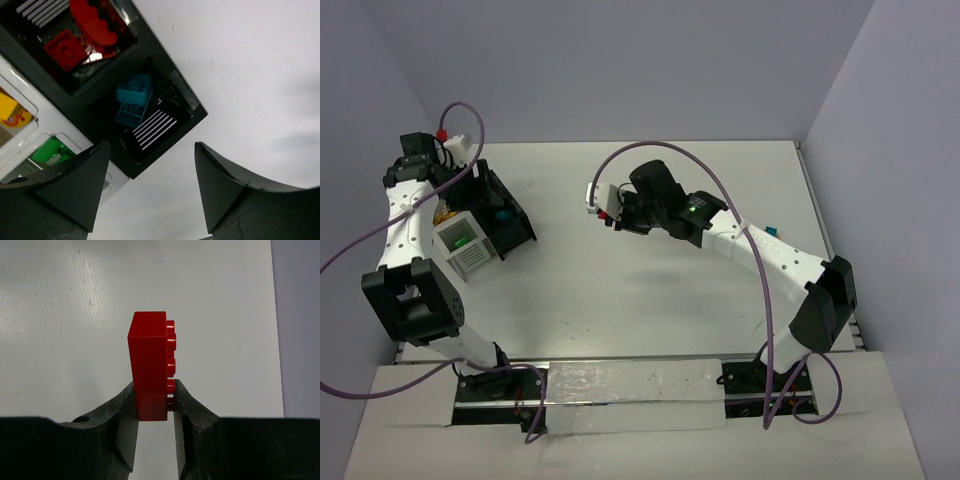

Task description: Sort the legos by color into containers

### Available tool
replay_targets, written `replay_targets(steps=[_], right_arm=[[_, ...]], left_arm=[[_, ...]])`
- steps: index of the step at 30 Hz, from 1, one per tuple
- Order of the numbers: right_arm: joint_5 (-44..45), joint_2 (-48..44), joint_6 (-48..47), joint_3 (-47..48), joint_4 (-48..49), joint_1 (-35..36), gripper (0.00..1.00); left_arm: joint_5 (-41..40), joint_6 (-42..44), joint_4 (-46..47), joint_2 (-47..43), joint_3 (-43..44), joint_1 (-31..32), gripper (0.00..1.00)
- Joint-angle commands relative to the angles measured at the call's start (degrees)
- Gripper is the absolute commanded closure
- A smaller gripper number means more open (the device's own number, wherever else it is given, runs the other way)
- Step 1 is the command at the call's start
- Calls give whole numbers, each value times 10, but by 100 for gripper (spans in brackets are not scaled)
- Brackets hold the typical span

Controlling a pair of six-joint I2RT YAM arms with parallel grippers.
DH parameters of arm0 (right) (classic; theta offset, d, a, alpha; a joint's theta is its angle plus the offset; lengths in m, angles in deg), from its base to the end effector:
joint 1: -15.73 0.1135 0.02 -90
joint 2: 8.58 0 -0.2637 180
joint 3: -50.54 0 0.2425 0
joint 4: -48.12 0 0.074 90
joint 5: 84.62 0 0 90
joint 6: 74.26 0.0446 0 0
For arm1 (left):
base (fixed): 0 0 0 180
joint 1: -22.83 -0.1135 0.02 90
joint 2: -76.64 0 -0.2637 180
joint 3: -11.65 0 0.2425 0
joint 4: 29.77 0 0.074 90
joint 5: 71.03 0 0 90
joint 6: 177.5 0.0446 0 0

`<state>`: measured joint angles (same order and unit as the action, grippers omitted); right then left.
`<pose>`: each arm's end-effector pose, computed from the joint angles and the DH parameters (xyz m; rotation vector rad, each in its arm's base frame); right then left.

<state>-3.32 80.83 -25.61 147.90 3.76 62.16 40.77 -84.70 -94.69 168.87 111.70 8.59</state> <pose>0.2381 0.2600 0.3406 -1.5894 1.5301 0.2169 0.3270 0.0659 0.3131 -0.1076 2.4993 -0.3664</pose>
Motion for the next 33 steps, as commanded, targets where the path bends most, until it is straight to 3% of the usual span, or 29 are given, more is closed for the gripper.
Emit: replay_targets(steps=[1, 3, 6, 10, 16, 21, 33], right_arm=[[-12, -9, 24, 34, 46, -3, 100], [-18, -17, 29, 26, 65, -3, 100], [-41, -29, 42, 18, 103, -2, 100], [-79, -14, 69, 52, 105, -2, 100], [-90, 8, 95, 92, 99, 9, 100], [-88, 49, 105, 145, 64, 22, 100], [-64, 60, 103, 162, 50, 39, 100]], left_arm=[[76, 14, 9, -10, 64, 2, 22], [158, 8, 15, -29, 59, 2, 23], [349, -38, 34, -59, 34, 14, 25], [459, -120, 118, -110, -12, 57, 24], [438, -232, 254, -170, -96, 108, 20], [403, -227, 256, -181, -90, 154, 18], [361, -216, 238, -169, -59, 187, 13]])
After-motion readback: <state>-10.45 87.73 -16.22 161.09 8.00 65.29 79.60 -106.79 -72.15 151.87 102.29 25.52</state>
